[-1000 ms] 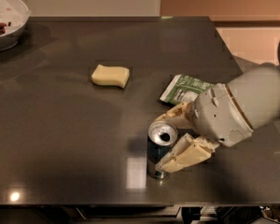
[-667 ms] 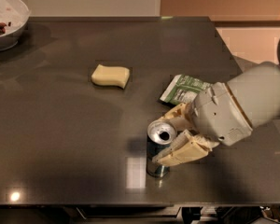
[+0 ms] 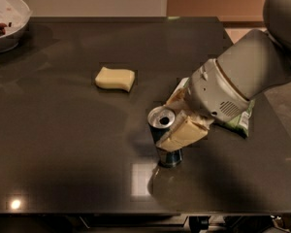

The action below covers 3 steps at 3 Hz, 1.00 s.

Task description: Knock redbull can over

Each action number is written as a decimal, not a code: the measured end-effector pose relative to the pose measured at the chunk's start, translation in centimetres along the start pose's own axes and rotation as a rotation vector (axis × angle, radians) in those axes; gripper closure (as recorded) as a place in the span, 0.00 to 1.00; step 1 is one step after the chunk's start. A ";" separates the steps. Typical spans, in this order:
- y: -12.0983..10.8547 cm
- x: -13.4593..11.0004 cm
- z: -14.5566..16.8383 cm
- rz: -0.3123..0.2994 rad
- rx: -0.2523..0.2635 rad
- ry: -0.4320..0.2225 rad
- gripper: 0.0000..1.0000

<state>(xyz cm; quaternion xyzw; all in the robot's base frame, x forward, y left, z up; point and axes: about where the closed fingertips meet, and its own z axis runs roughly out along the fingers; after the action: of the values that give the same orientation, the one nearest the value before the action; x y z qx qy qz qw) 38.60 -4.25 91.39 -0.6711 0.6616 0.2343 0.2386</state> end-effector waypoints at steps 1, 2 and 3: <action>-1.9 0.1 0.0 -0.001 -0.002 0.156 1.00; -3.3 0.7 0.3 -0.010 -0.006 0.325 1.00; -3.9 1.0 0.6 -0.023 -0.007 0.426 1.00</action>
Offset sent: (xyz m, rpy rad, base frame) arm 0.0497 -0.0127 -0.0121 -0.5287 -0.0002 0.0157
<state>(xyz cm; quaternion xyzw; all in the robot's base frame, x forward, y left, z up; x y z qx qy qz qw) 42.54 -4.58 90.32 -0.7139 0.6885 0.0866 0.0936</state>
